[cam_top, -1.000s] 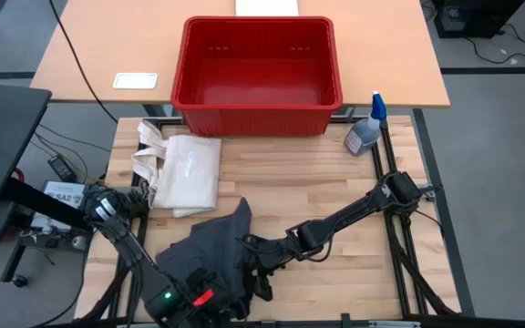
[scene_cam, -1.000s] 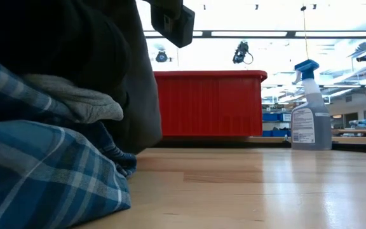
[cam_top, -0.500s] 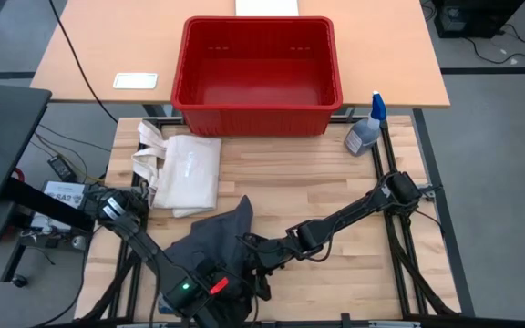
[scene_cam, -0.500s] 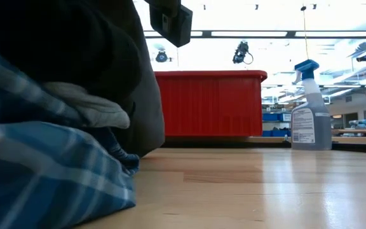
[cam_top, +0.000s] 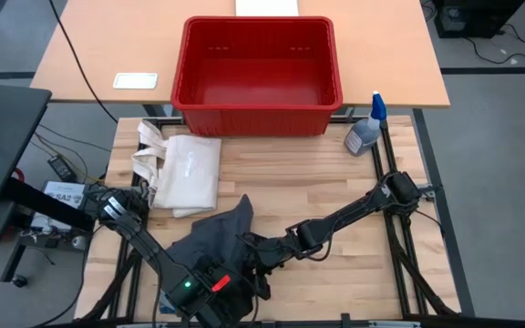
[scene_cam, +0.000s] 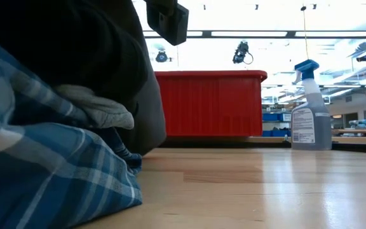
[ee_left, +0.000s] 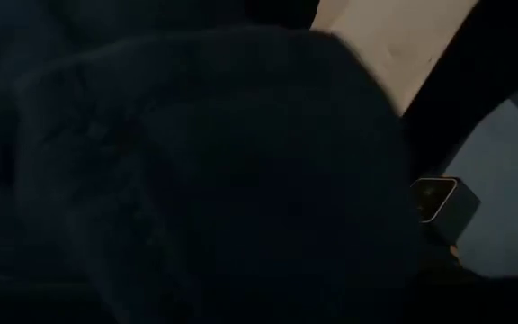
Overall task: Sort clothes
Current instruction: Put the stacked clothes into the red bin
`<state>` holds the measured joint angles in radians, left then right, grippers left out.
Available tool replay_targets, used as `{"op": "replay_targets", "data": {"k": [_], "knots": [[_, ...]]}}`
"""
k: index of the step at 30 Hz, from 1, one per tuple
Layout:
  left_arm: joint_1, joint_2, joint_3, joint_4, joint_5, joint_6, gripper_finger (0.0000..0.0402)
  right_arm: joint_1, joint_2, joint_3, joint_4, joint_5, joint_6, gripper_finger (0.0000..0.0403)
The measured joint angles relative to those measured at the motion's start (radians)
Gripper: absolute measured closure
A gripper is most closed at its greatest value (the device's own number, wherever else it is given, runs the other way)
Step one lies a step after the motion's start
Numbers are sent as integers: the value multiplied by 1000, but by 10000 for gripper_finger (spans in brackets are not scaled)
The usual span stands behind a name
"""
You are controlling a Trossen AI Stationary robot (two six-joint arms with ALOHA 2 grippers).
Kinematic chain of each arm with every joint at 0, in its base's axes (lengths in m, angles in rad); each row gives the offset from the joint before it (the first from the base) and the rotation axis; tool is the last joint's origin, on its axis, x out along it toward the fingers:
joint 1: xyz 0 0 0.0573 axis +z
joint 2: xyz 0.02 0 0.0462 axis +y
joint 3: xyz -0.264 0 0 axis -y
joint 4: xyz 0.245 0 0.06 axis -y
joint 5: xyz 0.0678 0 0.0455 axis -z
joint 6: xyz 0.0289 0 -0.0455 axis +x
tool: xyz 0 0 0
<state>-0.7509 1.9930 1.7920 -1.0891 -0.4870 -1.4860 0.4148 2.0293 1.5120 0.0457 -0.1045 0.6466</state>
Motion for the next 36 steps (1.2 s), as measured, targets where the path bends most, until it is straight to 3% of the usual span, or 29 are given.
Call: {"op": "replay_targets", "data": {"k": [4, 15, 23, 29, 36], "knots": [[0, 0, 0, 1, 0, 6, 305, 0, 0, 0, 3, -13, 14, 204], [-90, -68, 2, -45, 33, 146, 305, 5, -63, 5, -78, -133, 40, 204], [-186, -193, 2, -48, 84, 355, 305, 30, -134, 5, -141, 3, -105, 204], [-184, -257, 2, -48, 49, 373, 305, 35, -100, 5, -88, 1, -80, 204], [-168, -288, 2, -24, -32, 375, 305, 86, -33, 5, 55, 116, -69, 204]]}}
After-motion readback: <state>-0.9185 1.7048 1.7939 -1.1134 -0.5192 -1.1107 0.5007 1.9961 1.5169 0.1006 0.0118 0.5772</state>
